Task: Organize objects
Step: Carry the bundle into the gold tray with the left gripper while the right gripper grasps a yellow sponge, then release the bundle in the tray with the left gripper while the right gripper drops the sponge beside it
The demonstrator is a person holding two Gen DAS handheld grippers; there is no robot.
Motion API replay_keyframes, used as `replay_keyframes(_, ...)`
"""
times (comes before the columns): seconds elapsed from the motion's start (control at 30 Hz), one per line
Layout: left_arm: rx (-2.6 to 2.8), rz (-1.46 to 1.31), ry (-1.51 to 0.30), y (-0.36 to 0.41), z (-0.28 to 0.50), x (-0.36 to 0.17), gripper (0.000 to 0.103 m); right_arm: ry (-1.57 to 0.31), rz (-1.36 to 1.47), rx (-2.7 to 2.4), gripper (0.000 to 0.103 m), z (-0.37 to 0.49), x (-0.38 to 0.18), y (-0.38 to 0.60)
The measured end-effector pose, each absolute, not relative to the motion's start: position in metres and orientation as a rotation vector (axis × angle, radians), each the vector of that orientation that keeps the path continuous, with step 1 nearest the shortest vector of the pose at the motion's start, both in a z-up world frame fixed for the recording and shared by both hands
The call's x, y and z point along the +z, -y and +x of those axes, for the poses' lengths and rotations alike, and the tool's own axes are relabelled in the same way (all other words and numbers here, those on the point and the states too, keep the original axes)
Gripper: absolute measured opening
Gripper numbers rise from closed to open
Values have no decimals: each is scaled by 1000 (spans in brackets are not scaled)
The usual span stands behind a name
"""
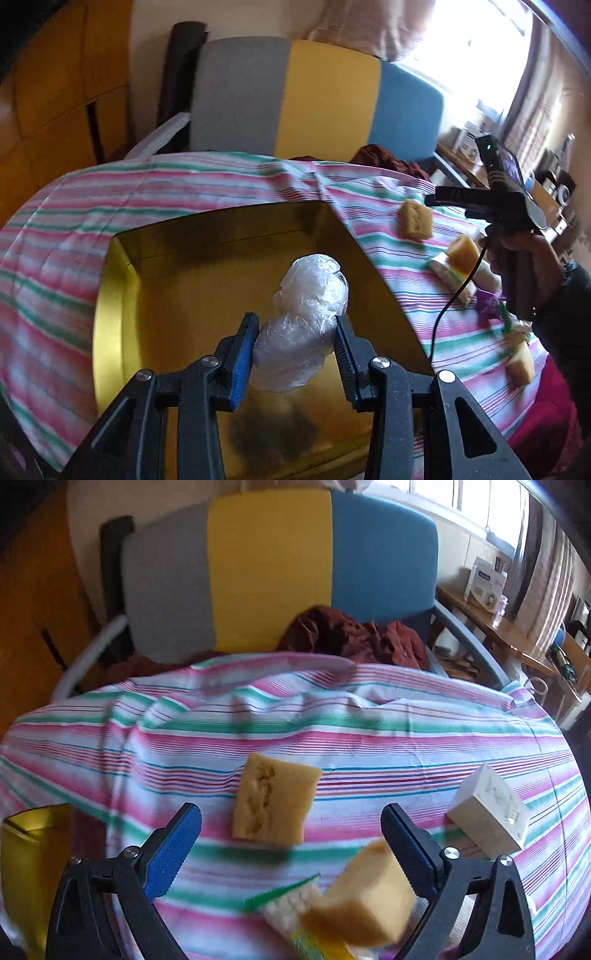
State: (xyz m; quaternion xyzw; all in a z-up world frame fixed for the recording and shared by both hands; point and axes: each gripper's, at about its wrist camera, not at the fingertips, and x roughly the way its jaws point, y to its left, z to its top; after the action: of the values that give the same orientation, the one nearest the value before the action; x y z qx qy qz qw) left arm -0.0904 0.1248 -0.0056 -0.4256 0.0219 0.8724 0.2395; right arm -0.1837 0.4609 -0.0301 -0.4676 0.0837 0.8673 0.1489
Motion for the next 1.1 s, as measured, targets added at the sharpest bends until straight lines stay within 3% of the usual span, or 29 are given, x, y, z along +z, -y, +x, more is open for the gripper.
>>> replay_keyframes(0.13,2421,-1242,12,-95,-110,-15,41,-275,-1454,2405,96,-208,-65,-466)
replay_keyframes(0.2,2444,-1262,22,-85,-122,-17,41,-283,-1489,2392,62,-212,-77,-466)
replay_keyframes(0.23,2459,-1278,26,-80,-131,-18,41,-307,-1503,2401,55,-212,-80,-466)
replay_keyframes(0.43,2510,-1378,81,-65,-186,-33,41,-247,-1494,2438,52,-205,-79,-461)
replay_keyframes(0.67,2629,-1448,17,-65,-220,-51,45,-241,-1415,2545,52,-186,-43,-451)
replay_keyframes(0.73,2662,-1449,-18,-66,-222,-53,48,-224,-1394,2573,52,-179,-31,-444)
replay_keyframes(0.83,2717,-1417,-90,-68,-220,-53,60,-213,-1377,2623,52,-168,-15,-433)
replay_keyframes(1.1,2775,-1269,-92,-54,-185,-19,61,-185,-1388,2805,52,-137,21,-374)
